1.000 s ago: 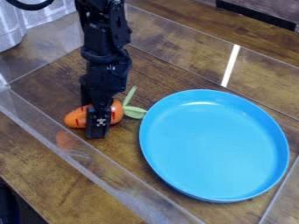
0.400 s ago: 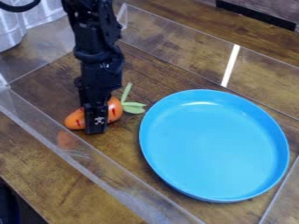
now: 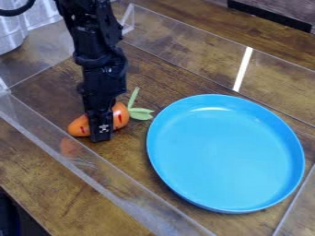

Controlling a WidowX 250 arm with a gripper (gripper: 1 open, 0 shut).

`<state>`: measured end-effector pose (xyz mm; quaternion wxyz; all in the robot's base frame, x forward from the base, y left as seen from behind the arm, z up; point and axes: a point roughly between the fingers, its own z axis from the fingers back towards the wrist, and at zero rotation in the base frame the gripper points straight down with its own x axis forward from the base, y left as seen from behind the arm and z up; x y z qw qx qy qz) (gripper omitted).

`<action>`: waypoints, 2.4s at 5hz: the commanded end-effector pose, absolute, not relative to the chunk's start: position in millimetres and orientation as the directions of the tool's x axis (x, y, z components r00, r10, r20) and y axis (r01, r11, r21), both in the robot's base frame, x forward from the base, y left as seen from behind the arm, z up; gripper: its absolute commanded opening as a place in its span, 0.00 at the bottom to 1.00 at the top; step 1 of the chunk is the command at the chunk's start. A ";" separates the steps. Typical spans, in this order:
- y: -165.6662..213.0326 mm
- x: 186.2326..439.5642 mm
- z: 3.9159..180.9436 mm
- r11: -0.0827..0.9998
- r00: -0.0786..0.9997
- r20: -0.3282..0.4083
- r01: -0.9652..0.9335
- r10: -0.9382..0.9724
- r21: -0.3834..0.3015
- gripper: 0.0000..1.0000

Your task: Put the carrot in the blue tray

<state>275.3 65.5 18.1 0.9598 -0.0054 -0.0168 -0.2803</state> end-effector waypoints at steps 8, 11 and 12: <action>-22.4 269.7 150.8 0.798 0.781 0.167 0.583 -0.602 0.152 0.00; -113.8 267.9 105.0 0.721 0.704 0.154 0.673 -0.693 0.166 0.00; -85.3 272.1 124.4 0.753 0.734 0.171 0.631 -0.658 0.188 0.00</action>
